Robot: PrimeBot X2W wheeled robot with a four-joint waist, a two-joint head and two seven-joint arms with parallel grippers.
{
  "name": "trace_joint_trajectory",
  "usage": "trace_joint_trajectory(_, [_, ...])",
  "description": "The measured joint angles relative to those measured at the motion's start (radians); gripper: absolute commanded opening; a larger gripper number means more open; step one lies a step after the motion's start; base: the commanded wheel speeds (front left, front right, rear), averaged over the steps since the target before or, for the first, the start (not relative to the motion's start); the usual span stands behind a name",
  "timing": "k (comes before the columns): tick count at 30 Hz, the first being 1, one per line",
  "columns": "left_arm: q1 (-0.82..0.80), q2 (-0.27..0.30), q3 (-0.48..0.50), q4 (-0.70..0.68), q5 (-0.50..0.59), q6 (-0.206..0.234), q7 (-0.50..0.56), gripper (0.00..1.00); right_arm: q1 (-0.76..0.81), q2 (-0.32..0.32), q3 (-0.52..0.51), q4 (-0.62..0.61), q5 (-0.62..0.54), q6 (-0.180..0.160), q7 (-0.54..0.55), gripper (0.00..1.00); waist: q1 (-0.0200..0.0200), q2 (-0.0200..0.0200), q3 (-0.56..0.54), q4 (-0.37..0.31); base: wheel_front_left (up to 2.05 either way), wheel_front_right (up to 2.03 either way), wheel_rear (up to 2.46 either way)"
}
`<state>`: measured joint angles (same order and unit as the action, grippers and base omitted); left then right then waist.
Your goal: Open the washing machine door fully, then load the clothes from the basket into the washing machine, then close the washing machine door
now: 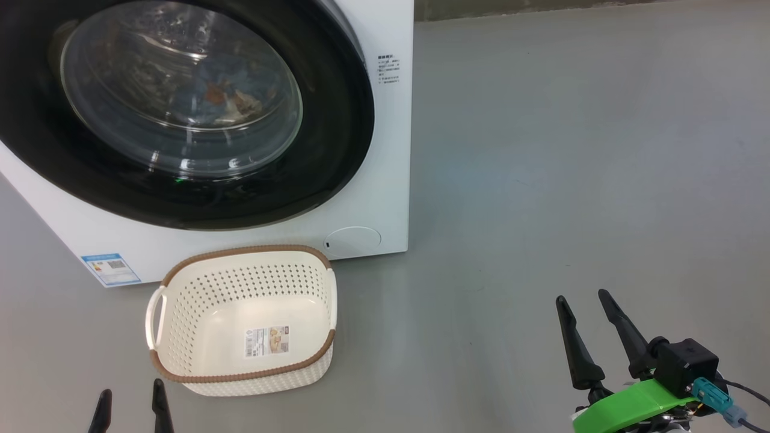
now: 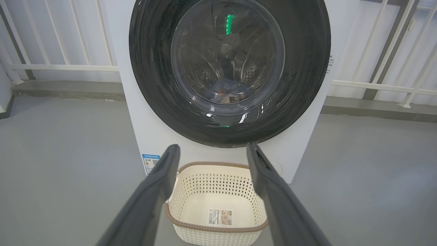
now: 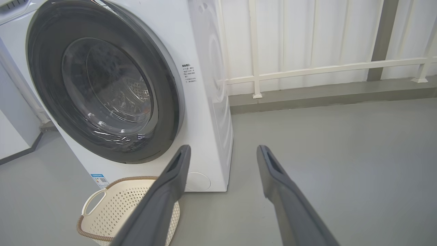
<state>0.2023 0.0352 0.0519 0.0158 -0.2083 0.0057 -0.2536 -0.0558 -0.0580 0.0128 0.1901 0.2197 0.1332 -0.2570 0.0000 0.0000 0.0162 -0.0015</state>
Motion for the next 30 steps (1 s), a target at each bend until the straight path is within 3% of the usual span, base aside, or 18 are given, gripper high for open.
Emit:
trace_joint_trajectory(16, [0.000, 0.000, -0.008, 0.001, 0.000, -0.003, 0.000, 1.00, 0.000, 0.002, -0.001, 0.002, 0.012, 0.000, 0.000, 1.00, 0.0000, 0.0000, 0.001, 0.012, 0.00, 0.00, 0.00])
trace_joint_trajectory(17, [0.000, 0.000, -0.010, 0.002, 0.000, -0.011, 0.000, 0.00, 0.000, 0.003, -0.001, 0.002, 0.012, 0.000, 0.000, 0.00, 0.0000, 0.0000, 0.000, 0.013, 0.00, 0.00, 0.00])
trace_joint_trajectory(30, [-0.001, -0.016, -0.021, 0.063, -0.091, -0.012, 0.030, 0.00, 0.024, 0.003, 0.002, 0.063, 0.098, 0.000, 0.024, 0.00, 0.0013, 0.0000, -0.003, 0.012, 0.00, 0.00, 0.00])
